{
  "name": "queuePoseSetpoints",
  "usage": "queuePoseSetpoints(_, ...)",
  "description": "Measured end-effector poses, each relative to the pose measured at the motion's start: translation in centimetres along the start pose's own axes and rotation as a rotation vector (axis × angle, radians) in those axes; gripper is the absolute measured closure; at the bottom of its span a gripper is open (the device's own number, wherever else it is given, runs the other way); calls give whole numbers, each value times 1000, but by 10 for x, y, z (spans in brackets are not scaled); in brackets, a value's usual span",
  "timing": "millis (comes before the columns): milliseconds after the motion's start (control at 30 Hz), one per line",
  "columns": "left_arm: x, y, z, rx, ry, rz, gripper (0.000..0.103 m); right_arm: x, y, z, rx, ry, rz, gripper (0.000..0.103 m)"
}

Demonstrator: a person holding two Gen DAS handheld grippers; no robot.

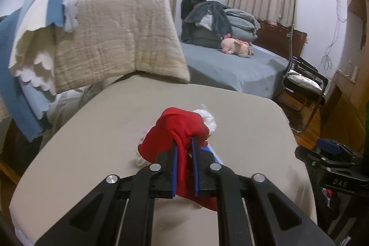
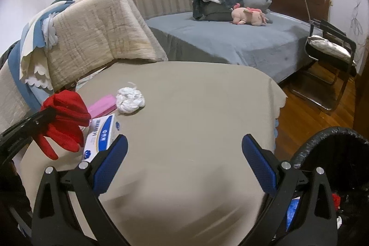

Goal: Collect trash
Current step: 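Grasp the white alcohol-pads box with the right tool while the left tool holds the red cloth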

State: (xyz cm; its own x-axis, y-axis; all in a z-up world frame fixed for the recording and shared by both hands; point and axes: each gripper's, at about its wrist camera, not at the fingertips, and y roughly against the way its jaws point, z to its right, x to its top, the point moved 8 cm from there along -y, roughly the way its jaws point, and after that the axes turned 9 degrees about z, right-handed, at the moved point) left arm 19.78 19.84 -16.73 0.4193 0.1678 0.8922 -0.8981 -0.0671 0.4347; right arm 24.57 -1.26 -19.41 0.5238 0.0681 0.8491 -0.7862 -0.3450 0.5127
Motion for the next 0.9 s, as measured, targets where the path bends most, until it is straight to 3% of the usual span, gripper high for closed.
queuePoseSetpoints(333,-20,13,-41,79,10,-28,92,-8,-12,-49,64,32,-13,7)
queuePoseSetpoints(900,-56,5,-77,128,29,-94,93,-36,-58,-111,116,108,-113,7)
